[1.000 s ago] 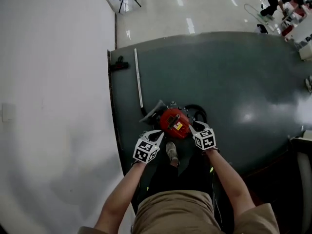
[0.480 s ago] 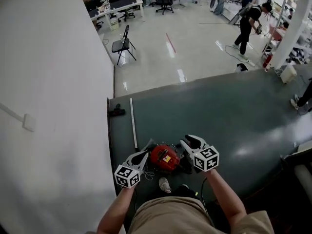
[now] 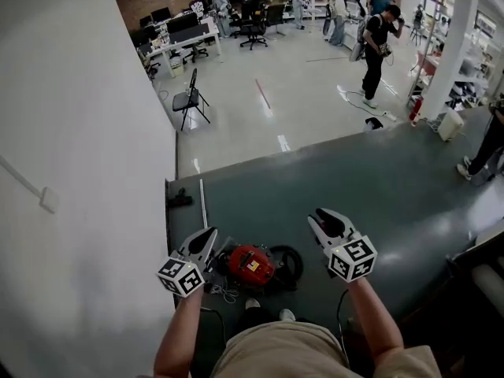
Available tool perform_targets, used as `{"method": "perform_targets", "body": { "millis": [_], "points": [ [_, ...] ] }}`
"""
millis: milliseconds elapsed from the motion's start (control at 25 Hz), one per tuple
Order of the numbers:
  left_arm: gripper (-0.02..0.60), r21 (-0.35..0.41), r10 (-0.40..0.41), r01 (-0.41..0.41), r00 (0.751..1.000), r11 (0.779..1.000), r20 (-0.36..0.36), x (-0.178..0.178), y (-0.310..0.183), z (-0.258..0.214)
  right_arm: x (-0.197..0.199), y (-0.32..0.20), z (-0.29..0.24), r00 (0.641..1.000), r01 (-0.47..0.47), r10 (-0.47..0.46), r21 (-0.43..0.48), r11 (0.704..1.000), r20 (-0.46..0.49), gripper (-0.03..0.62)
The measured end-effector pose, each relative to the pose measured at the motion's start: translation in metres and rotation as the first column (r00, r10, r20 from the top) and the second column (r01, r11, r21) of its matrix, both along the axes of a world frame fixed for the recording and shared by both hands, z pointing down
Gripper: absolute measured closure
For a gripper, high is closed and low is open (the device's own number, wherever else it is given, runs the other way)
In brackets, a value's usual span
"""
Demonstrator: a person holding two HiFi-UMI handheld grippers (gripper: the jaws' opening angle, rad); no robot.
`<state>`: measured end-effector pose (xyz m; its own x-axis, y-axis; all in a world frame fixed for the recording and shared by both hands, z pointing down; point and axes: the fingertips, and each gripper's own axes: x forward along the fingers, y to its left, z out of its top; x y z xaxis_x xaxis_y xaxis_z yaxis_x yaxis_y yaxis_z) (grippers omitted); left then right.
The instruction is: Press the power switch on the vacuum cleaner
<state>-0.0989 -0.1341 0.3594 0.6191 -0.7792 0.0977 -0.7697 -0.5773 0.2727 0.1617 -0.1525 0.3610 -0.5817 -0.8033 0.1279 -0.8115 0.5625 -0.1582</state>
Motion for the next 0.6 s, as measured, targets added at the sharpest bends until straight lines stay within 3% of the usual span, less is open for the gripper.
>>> {"method": "perform_targets", "body": {
  "millis": [160, 400, 480, 600],
  "points": [
    [0.577, 0.067, -0.034, 0.032, 0.999, 0.997, 0.026, -0.001, 0.026, -0.015, 0.058, 0.022, -0.011, 0.997, -0.061, 0.064, 0.061, 0.996, -0.052, 0.479],
    [0.577, 0.062, -0.151, 0.145, 0.983, 0.988, 0.107, -0.047, 0.050, 0.000, 0.138, 0.040, 0.002, 0.969, -0.191, 0.202, 0.087, 0.978, -0.141, 0.479],
    [0.577, 0.046, -0.203, 0.198, 0.970, 0.979, 0.136, -0.065, 0.056, 0.005, 0.166, 0.041, 0.009, 0.956, -0.232, 0.243, 0.080, 0.969, -0.167, 0.479],
    [0.577, 0.009, -0.294, 0.299, 0.929, 0.954, 0.224, -0.106, 0.063, 0.026, 0.192, 0.045, 0.032, 0.934, -0.288, 0.293, 0.055, 0.956, -0.202, 0.479]
  ]
}}
